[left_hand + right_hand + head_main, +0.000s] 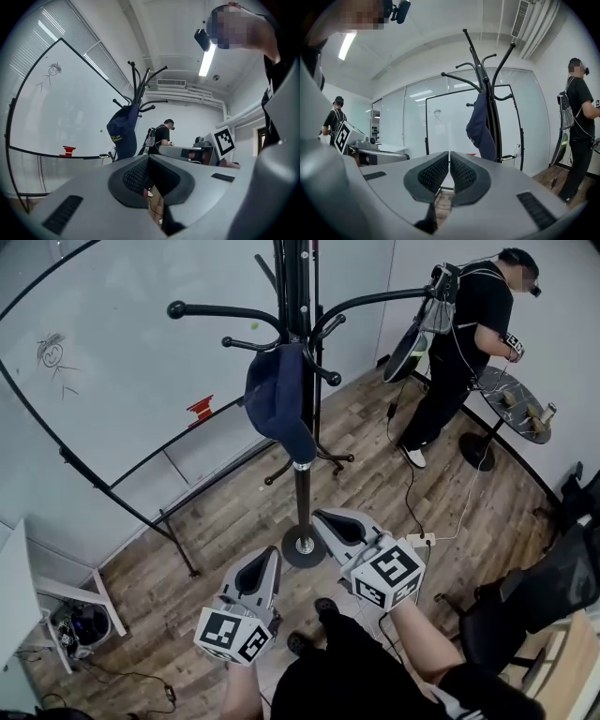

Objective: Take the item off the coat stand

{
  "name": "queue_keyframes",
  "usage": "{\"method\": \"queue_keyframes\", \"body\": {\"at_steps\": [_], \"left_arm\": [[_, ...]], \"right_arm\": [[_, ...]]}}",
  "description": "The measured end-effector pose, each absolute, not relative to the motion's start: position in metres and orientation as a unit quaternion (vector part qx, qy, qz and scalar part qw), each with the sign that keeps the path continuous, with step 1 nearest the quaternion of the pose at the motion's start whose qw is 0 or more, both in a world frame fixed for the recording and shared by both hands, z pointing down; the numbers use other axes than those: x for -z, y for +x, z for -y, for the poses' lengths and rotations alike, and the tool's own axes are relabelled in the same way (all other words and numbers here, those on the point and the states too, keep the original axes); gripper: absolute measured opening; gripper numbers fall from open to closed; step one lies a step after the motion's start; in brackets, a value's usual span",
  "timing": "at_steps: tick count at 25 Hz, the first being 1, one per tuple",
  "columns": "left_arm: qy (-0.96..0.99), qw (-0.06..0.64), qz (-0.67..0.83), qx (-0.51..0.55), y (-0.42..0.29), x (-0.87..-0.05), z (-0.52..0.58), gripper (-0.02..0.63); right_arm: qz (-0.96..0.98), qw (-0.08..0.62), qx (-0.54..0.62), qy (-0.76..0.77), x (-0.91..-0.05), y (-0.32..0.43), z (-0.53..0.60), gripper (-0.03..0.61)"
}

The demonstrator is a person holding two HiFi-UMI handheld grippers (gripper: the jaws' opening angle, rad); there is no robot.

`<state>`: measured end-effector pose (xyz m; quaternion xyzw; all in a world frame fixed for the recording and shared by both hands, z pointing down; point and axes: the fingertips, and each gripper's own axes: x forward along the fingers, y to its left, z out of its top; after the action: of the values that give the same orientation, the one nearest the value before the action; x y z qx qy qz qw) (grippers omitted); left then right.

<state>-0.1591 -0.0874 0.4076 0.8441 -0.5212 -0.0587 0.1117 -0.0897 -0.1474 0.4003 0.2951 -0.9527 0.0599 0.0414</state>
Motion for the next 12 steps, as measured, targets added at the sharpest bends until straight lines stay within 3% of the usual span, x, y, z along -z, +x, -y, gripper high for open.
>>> {"method": "queue_keyframes", "body": {"at_steps": [12], "left_arm": [[0.827, 0.082, 0.553, 0.059, -0.158, -0.379, 0.155, 0.014]], "right_arm": [[0.963, 0.017, -0.034, 0.266, -0.366, -0.099, 0.243, 0.034]]}}
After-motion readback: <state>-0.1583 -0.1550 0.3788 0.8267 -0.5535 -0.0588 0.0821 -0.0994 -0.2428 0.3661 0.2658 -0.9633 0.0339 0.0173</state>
